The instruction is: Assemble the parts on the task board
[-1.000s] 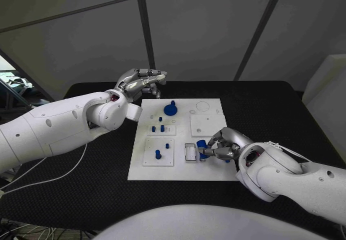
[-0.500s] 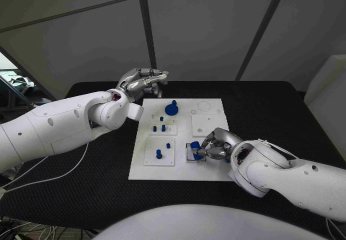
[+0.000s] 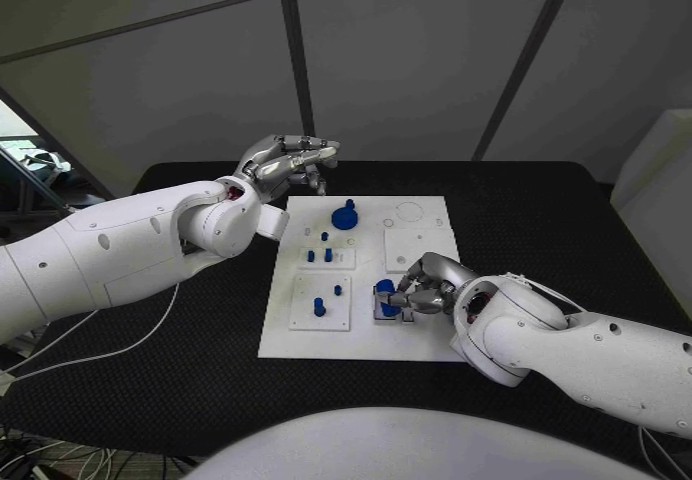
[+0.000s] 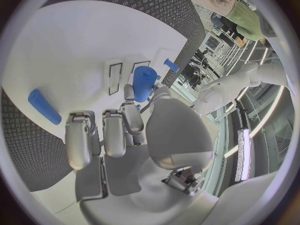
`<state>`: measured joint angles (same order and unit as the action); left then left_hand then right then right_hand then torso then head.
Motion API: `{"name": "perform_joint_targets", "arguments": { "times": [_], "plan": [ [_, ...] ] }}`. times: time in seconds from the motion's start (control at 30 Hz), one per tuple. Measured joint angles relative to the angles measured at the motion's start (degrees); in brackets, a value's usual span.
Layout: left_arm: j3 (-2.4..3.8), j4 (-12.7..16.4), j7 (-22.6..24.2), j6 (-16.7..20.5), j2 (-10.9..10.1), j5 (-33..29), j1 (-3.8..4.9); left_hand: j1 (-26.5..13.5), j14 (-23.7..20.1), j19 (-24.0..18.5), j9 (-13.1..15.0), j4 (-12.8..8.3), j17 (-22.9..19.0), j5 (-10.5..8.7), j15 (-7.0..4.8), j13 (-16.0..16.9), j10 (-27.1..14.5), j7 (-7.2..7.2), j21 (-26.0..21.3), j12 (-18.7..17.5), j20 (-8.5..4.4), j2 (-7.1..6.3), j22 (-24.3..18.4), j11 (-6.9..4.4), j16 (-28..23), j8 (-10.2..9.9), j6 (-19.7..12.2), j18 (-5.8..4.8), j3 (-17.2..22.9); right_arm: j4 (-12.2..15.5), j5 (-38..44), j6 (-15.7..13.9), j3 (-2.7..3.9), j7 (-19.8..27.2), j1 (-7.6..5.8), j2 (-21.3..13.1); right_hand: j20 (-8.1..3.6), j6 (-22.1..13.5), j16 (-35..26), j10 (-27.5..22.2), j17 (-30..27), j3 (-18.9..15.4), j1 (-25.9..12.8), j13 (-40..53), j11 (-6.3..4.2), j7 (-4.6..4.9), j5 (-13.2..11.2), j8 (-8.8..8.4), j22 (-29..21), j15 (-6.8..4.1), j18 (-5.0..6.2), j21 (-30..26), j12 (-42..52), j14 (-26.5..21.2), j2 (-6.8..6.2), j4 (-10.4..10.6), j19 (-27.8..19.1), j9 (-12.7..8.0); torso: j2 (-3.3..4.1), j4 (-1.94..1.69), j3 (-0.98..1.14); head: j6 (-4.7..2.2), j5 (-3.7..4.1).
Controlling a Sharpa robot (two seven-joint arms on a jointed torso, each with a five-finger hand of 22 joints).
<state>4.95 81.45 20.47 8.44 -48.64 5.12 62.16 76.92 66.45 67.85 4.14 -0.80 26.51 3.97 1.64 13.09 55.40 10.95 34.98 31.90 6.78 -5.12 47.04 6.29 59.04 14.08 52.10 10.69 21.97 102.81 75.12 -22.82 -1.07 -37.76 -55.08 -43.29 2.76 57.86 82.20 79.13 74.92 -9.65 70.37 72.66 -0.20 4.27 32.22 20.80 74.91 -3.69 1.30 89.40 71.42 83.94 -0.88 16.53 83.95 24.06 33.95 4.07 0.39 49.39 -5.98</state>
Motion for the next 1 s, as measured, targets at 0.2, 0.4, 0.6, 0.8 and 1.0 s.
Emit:
{"name": "perform_joint_targets", "arguments": {
  "times": [0.2, 0.4, 0.6, 0.8, 1.0],
  "plan": [
    [0.0, 0.03, 0.0, 0.0, -0.02, 0.0, 0.0, 0.0, 0.0, 0.0, 0.0, 0.0, 0.0, 0.0, 0.0, 0.0, 0.0, 0.0, 0.0, 0.0, 0.0, 0.0, 0.0, 0.0, 0.0, 0.0, 0.0, 0.0, 0.0, -0.29, 0.0, 0.42, 0.0, 0.01, -0.03, 0.17, 0.0, -0.09, 0.0, 0.0, -0.01, -0.68, -0.96, 0.07, 0.0, -0.09, -1.64, 0.28, 0.0, 0.0, 0.0, 0.0, -0.27, 0.0, 0.35, 0.18, 0.0, 0.81, -0.03, 0.01, 0.0, 0.12, -0.12],
    [0.0, 0.07, 0.0, 0.0, -0.08, 0.0, 0.0, 0.0, 0.0, 0.0, 0.0, 0.0, 0.0, 0.0, 0.0, 0.0, 0.0, 0.0, 0.0, 0.0, 0.0, 0.0, 0.0, 0.0, 0.0, 0.0, 0.0, 0.0, 0.0, -0.32, 0.0, 0.58, 0.0, 0.01, -0.04, 0.3, 0.0, -0.18, 0.0, 0.0, -0.01, -0.97, -1.33, -0.57, 0.0, -0.18, -2.1, 0.29, 0.0, 0.0, 0.01, 0.0, -1.09, 0.0, 0.75, 0.19, 0.0, 1.03, -0.03, 0.01, -0.01, 0.2, -0.15],
    [0.0, 0.09, -0.01, 0.01, -0.13, 0.0, 0.0, 0.0, 0.0, 0.0, 0.0, 0.0, 0.0, 0.0, 0.0, 0.0, 0.0, 0.0, 0.0, 0.0, 0.0, 0.0, 0.0, 0.0, 0.0, 0.0, 0.0, 0.0, 0.0, -0.16, 0.01, 0.78, 0.0, 0.0, -0.04, 0.28, 0.0, -0.18, 0.0, 0.0, -0.01, -1.92, -2.85, -0.77, -0.01, -0.19, -3.73, 0.31, 0.0, 0.0, 0.0, 0.0, -1.68, 0.0, 0.71, 0.08, 0.0, 1.62, -0.05, 0.02, -0.02, 0.32, -0.2],
    [0.0, 0.09, -0.01, 0.01, -0.13, 0.0, 0.01, 0.0, 0.0, 0.0, 0.0, 0.0, 0.0, 0.0, 0.0, 0.0, 0.0, 0.0, 0.0, 0.0, 0.0, 0.0, 0.0, 0.0, 0.0, 0.0, 0.0, 0.0, 0.0, -0.24, 0.27, 0.81, 0.0, -0.08, -0.05, 0.28, 0.0, -1.28, 0.0, -2.08, -0.44, -4.58, -8.37, -3.04, 0.17, -0.04, -17.5, 0.66, 0.0, 0.0, 0.0, -0.06, -5.1, 0.0, 0.76, 0.31, 0.0, 3.01, -0.08, 0.05, -0.03, 0.28, -0.23],
    [0.0, 0.09, -0.01, 0.01, -0.16, 0.0, 0.01, 0.0, 0.0, 0.0, 0.0, 0.0, 0.01, 0.0, 0.0, 0.0, 0.0, 0.0, 0.0, 0.0, 0.0, 0.0, 0.0, 0.0, 0.0, 0.0, 0.0, 0.01, 0.0, -0.31, 0.78, 0.54, 0.0, -0.11, -0.05, 0.27, 0.0, -2.24, -0.56, -4.03, -1.11, -4.63, -10.9, -6.26, 0.51, 0.22, -21.27, 0.66, 0.0, 0.0, 0.0, -0.7, -9.24, 0.0, -0.24, 0.37, 0.0, 3.7, -0.08, 0.05, -0.03, 0.21, -0.23]
  ]
}}
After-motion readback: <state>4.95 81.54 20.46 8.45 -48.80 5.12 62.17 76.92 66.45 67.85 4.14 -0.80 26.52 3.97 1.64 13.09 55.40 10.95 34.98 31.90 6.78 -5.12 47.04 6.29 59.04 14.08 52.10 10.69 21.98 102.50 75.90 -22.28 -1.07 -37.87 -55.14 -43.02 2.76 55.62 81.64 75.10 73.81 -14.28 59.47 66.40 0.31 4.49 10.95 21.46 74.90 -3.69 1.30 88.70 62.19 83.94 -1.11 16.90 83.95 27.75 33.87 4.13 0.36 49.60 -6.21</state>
